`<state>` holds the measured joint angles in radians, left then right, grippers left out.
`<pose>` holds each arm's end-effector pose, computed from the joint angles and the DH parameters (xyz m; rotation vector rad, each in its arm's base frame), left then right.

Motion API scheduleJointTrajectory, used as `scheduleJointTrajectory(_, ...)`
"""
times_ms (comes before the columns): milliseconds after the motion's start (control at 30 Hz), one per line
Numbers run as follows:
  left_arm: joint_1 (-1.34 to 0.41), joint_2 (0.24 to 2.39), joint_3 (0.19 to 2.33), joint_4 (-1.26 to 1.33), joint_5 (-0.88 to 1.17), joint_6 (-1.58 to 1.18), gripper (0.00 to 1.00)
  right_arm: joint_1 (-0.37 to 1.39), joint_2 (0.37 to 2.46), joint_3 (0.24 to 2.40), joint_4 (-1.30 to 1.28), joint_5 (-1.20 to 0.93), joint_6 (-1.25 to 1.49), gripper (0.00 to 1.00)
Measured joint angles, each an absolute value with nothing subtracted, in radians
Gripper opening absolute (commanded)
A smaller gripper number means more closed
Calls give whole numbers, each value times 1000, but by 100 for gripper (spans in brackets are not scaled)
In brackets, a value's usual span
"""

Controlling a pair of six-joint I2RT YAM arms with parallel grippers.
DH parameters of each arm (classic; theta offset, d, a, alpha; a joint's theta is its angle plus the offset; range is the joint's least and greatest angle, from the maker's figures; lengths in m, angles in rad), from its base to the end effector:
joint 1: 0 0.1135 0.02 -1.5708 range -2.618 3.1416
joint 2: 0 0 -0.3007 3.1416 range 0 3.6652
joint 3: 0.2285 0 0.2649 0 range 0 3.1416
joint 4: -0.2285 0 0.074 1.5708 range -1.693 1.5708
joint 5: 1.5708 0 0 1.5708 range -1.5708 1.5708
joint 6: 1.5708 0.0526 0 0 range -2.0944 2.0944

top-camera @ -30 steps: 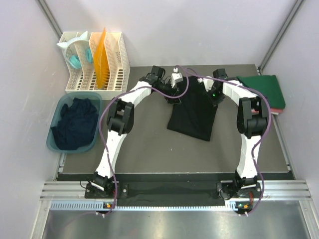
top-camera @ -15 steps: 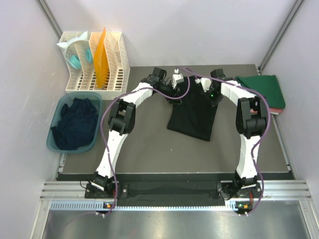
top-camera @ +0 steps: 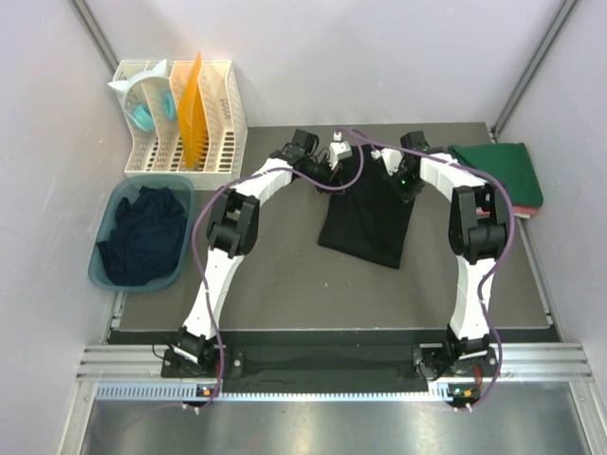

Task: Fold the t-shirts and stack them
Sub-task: Fold the folded rectangular tshirt in 1/3 of the way

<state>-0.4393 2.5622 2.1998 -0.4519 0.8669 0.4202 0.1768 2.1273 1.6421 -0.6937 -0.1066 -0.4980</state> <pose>0.5335 -0.2950 0.1642 1.2870 1.8350 -1.0285 0.4748 0.0905 0.1848 -0.9336 2.5736 0.0573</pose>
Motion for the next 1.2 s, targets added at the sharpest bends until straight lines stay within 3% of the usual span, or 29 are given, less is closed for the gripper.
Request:
scheduleJointTrajectory(433, -444, 2479, 2049, -327, 657, 416, 0, 181, 2127, 1642, -690, -101, -505, 0)
scheduleJointTrajectory(833, -434, 2472, 2040, -283, 581, 414, 0, 196, 2127, 1642, -684, -95, -505, 0)
scheduleJointTrajectory(867, -434, 2471, 2040, -283, 580, 414, 3, 196, 2127, 1642, -684, -94, -505, 0)
scheduleJointTrajectory(900, -434, 2471, 2040, -284, 579, 416, 17, 196, 2127, 1642, -684, -94, -505, 0)
scheduleJointTrajectory(933, -434, 2471, 2040, -284, 579, 418, 24, 196, 2127, 1642, -683, -93, -505, 0)
scheduleJointTrajectory(1033, -433, 2471, 2040, -290, 563, 430, 27, 200, 2127, 1642, -683, -86, -506, 0)
scheduleJointTrajectory(1100, -428, 2471, 2040, -293, 555, 434, 40, 203, 2127, 1639, -680, -80, -506, 0)
scheduleJointTrajectory(1200, -418, 2461, 2030, -294, 540, 441, 41, 208, 2127, 1636, -676, -73, -512, 0)
